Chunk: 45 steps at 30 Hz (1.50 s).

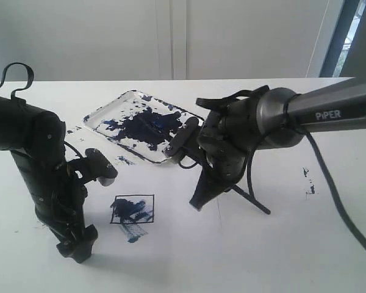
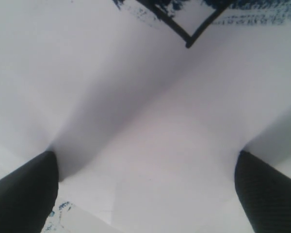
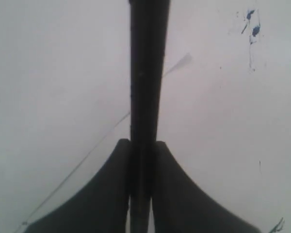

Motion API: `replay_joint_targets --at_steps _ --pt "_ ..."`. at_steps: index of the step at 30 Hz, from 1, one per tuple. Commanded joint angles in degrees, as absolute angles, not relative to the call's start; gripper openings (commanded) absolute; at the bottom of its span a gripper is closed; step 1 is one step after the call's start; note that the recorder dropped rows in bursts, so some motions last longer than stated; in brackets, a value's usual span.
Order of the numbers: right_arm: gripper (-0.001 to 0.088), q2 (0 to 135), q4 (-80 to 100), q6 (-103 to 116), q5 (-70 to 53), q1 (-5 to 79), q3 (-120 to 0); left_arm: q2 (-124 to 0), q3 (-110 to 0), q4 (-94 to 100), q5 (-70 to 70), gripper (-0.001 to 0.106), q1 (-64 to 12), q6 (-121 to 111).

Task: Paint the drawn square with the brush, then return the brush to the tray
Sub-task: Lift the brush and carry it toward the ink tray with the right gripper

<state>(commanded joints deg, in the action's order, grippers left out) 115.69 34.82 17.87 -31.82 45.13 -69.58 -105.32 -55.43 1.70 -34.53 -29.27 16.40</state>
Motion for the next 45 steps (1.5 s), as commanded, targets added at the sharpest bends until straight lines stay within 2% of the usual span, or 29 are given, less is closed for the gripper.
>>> replay_joint_targets --at_steps 9,11,18,20,29,33,39,43,45 --pt "0.0014 117.34 39.95 26.97 -26.76 44.46 -69.58 -105.32 -55.43 1.57 -34.53 0.098 -29.27 16.4" --pt "0.007 117.34 42.55 30.82 -26.98 44.46 -69.58 -105.32 -55.43 1.57 -34.53 0.098 -29.27 16.4" --pt "0.0462 117.34 44.87 32.32 -27.34 44.46 -69.58 -105.32 -55.43 1.34 -34.53 0.098 -29.27 16.4" --pt "0.0506 117.09 44.87 32.32 -27.68 44.46 -69.58 -105.32 -55.43 1.34 -34.53 0.098 -29.27 16.4" --pt "0.0505 109.6 42.19 32.21 -31.15 45.66 -69.58 -105.32 -55.43 1.34 -34.53 0.098 -29.27 16.4" --pt "0.0469 106.91 41.77 32.21 -31.44 45.81 -67.49 -105.32 -55.43 1.41 -34.65 0.098 -29.27 16.29" --pt "0.0444 110.0 44.66 33.88 -28.58 45.58 -62.63 -105.32 -55.43 1.03 -34.99 0.098 -29.27 16.29" --pt "0.036 113.42 46.62 36.67 -27.29 44.47 -62.63 -105.32 -55.43 0.89 -35.21 0.098 -29.27 16.29" --pt "0.035 115.06 46.62 36.67 -26.47 43.47 -62.63 -105.32 -55.43 0.79 -35.22 0.098 -29.27 16.29"
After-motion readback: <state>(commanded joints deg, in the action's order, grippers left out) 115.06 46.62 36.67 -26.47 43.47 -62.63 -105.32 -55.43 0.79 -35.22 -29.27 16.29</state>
